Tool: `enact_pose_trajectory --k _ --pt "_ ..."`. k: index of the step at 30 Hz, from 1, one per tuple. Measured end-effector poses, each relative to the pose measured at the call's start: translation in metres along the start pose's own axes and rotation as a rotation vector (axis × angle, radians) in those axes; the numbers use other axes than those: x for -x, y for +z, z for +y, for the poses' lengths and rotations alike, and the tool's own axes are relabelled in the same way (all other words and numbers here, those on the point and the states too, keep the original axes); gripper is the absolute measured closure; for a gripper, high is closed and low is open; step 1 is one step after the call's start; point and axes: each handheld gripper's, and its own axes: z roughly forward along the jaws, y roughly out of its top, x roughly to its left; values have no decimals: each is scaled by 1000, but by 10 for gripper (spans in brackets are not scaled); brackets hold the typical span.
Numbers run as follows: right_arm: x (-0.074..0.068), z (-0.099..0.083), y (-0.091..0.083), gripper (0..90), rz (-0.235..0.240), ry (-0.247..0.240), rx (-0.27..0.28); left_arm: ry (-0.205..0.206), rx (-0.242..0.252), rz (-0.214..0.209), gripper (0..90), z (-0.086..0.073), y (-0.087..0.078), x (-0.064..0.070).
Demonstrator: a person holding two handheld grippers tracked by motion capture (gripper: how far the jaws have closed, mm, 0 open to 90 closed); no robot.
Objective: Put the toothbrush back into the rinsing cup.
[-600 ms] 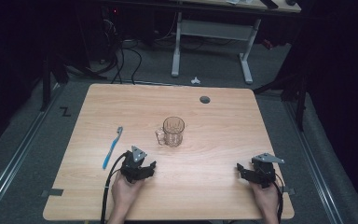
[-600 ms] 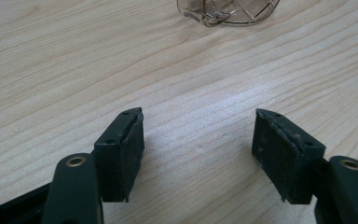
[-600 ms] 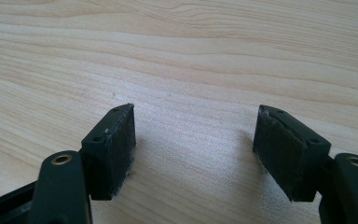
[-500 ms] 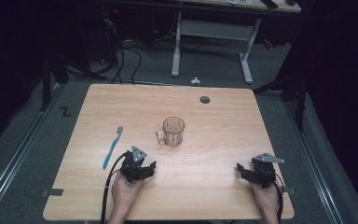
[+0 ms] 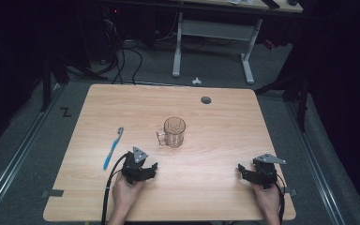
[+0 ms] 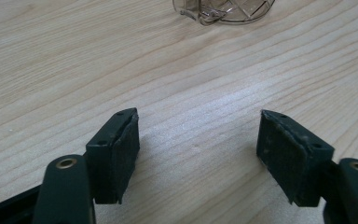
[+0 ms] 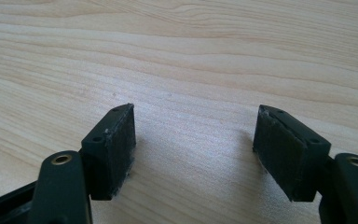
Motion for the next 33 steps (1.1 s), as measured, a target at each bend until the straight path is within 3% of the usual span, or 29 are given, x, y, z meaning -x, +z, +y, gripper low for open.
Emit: enact_pose_trajectory --k 12,22,33 --pt "0 0 0 302 -1 3 0 9 -15 -10 216 1 2 2" --pt "0 0 0 302 -1 4 0 5 -35 -9 301 1 -5 0" --pt "0 0 0 301 -1 5 -1 -13 12 -2 302 -4 -19 -6"
